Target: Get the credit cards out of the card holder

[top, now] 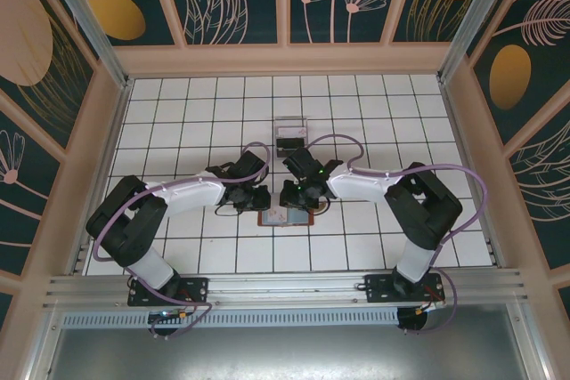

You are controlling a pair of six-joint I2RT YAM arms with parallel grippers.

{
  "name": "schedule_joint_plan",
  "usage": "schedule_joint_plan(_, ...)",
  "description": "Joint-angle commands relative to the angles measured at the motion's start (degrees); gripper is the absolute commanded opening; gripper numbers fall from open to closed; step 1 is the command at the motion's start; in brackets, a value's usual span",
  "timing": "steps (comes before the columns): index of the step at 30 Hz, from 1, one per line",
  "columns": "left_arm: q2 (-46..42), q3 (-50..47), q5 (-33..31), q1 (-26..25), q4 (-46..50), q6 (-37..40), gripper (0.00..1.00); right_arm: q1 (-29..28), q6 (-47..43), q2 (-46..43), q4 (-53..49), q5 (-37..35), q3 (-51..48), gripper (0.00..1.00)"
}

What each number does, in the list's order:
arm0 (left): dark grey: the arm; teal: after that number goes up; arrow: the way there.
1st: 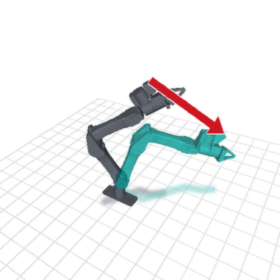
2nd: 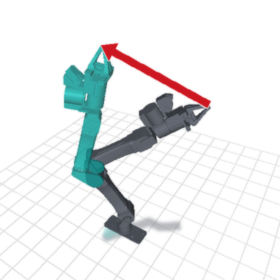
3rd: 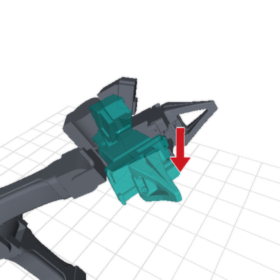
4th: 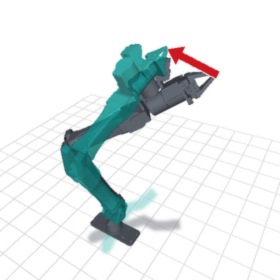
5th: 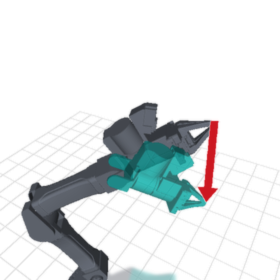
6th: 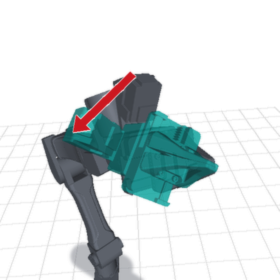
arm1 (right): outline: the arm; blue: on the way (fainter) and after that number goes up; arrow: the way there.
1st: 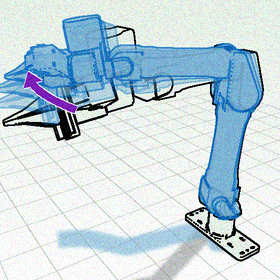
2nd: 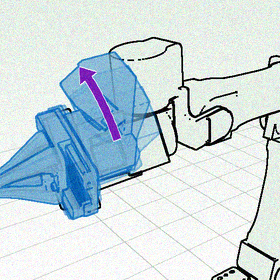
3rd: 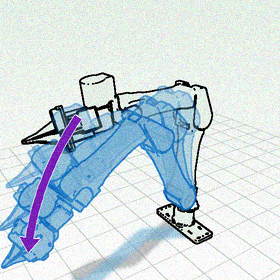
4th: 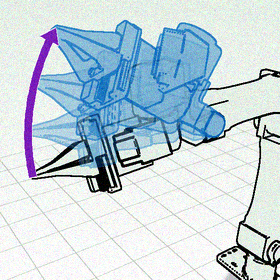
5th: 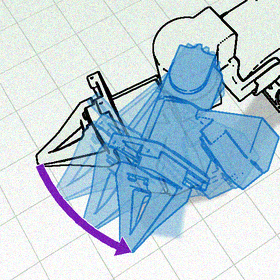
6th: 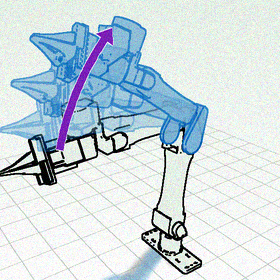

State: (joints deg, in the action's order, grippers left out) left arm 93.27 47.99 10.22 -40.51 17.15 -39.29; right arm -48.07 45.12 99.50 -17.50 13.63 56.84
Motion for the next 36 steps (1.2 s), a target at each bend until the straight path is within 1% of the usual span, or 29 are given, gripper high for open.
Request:
schedule_joint_plan(1, 1.1, -0.5, -1.2, -0.3, 2.6, 0.1, 0.2, 0.2, -0.2, -1.7, -0.5, 0.4, 1.8, 0.24)
schedule_joint_plan(12, 1.1, -0.6, -1.1, -0.3, 2.6, 0.2, 0.2, 0.4, -0.6, 1.7, 0.7, -0.5, 0.6, 0.23)
schedule_joint_plan(21, 1.7, -0.7, -1.7, -0.3, 3.2, 0.6, 0.2, 1.1, -0.6, 2.6, 5.8, 1.1, -3.3, 0.21)
schedule_joint_plan(24, 1.8, -0.7, -1.8, -0.2, 3.4, 0.6, 0.2, 1.4, -0.5, 2.1, 8.9, 2.8, -5.1, 0.21)
schedule_joint_plan(30, 2.5, -0.8, -1.9, -0.2, 3.7, 0.9, 0.2, 2.2, -0.5, 0.0, 17.7, 8.3, -9.4, 0.21)
schedule_joint_plan(36, 3.3, -0.7, -1.8, -0.2, 3.7, 1.1, 0.2, 3.6, -0.1, -2.1, 27.2, 14.1, -14.0, 0.17)
